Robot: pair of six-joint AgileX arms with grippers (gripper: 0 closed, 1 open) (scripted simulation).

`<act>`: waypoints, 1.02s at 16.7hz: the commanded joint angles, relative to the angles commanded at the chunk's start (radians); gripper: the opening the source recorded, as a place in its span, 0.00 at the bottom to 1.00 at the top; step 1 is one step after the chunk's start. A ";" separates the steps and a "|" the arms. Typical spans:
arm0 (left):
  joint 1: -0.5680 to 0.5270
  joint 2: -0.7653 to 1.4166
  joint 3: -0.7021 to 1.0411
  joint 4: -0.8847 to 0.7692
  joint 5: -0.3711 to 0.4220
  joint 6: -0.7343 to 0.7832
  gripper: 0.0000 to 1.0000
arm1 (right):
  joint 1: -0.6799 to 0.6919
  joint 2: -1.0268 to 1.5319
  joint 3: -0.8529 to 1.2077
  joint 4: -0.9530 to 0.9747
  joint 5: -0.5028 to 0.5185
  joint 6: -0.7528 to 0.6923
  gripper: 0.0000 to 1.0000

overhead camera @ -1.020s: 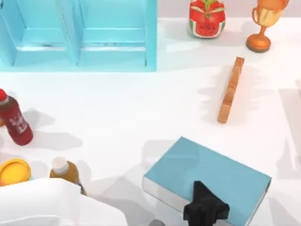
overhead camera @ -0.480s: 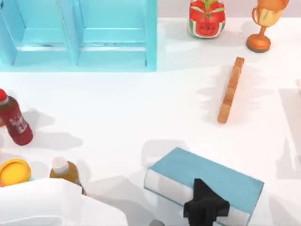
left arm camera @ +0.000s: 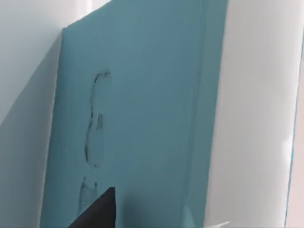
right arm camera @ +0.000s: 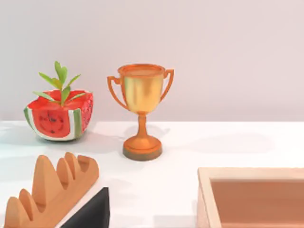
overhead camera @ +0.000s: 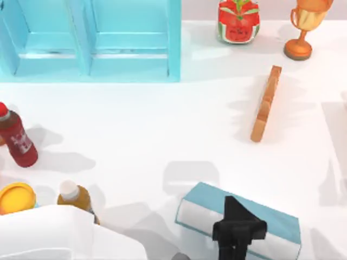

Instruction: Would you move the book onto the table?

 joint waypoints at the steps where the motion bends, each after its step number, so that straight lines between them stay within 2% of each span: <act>1: 0.000 0.000 0.000 0.000 0.000 0.000 1.00 | 0.000 0.000 0.000 0.000 0.000 0.000 1.00; 5: -0.001 0.001 -0.001 -0.001 0.001 0.000 1.00 | 0.000 0.000 0.000 0.000 0.000 0.000 1.00; 8: -0.024 0.014 0.024 -0.058 0.022 -0.056 1.00 | 0.000 0.000 0.000 0.000 0.000 0.000 1.00; 12: -0.089 0.062 0.097 -0.241 0.075 -0.237 1.00 | 0.000 0.000 0.000 0.000 0.000 0.000 1.00; 17: -0.198 0.150 0.221 -0.568 0.136 -0.552 1.00 | 0.000 0.000 0.000 0.000 0.000 0.000 1.00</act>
